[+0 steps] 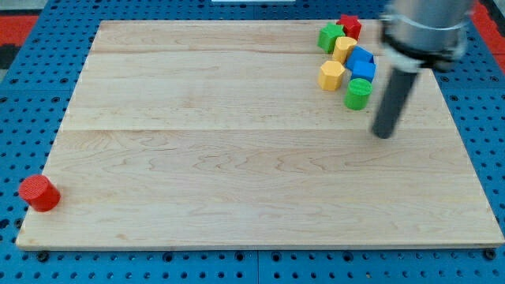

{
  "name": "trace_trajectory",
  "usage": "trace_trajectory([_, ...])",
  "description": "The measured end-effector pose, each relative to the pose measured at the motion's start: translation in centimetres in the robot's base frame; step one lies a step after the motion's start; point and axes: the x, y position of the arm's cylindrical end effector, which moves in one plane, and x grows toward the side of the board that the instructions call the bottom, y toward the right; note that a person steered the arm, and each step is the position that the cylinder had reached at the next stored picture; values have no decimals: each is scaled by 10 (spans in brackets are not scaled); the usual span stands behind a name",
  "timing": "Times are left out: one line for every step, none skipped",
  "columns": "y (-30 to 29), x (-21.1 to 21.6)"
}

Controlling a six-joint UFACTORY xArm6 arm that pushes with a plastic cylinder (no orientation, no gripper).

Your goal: Separate the green circle from the blue blocks

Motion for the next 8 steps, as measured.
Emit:
trace_trajectory([34,1])
trace_trajectory([44,-12])
trace_trajectory([49,-60])
trace_trajectory([83,-113])
trace_trajectory([49,-142])
trace_trajectory([-25,-156])
trace_trajectory([-15,-170])
trace_trajectory([-14,-166])
